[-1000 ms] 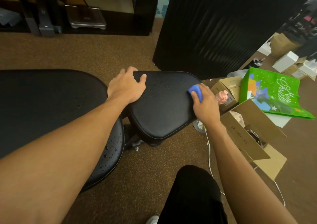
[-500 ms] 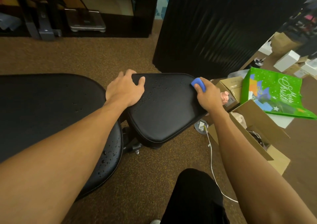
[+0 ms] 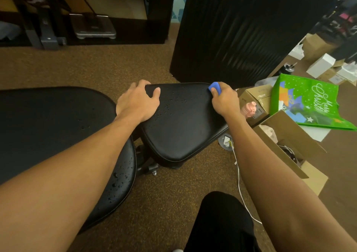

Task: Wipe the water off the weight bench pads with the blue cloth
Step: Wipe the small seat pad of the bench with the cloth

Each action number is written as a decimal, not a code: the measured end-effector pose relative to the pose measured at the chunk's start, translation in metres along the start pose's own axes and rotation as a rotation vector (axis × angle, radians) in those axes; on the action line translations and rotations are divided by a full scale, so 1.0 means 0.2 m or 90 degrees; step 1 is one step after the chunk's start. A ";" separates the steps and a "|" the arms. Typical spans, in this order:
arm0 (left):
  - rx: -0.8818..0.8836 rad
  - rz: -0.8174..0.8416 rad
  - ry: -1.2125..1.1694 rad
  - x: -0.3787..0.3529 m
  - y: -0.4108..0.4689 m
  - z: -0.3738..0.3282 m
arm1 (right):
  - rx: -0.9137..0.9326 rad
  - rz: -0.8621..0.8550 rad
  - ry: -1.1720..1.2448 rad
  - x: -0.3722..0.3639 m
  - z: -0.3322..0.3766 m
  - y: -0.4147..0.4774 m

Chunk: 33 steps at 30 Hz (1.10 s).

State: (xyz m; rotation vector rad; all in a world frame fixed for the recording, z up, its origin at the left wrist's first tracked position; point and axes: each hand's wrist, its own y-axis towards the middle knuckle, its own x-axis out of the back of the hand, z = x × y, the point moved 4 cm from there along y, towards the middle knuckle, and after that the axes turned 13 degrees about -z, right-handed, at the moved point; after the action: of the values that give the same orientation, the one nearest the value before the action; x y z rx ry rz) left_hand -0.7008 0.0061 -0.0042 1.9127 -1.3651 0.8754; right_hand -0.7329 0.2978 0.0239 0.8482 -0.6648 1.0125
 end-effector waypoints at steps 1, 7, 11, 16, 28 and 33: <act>0.001 0.000 0.000 0.00 0.00 0.00 | 0.025 0.015 -0.008 -0.01 0.02 -0.01; -0.001 -0.005 0.002 0.00 0.00 0.00 | 0.011 0.005 0.007 0.04 -0.02 -0.03; -0.002 -0.003 0.005 0.01 -0.01 -0.01 | 0.001 -0.017 0.002 -0.06 0.09 0.02; 0.000 -0.004 0.002 0.00 -0.01 -0.01 | 0.048 0.047 0.023 0.00 0.05 -0.03; -0.006 -0.008 0.003 0.01 -0.01 -0.01 | 0.052 0.054 0.021 0.00 0.03 0.01; -0.003 -0.008 0.000 0.01 -0.01 -0.01 | 0.048 0.039 0.020 -0.06 0.08 0.04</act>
State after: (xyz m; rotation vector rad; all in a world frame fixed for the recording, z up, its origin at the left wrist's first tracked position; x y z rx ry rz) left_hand -0.6995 0.0071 -0.0023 1.9159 -1.3533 0.8652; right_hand -0.7457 0.2804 0.0244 0.8801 -0.6324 1.1103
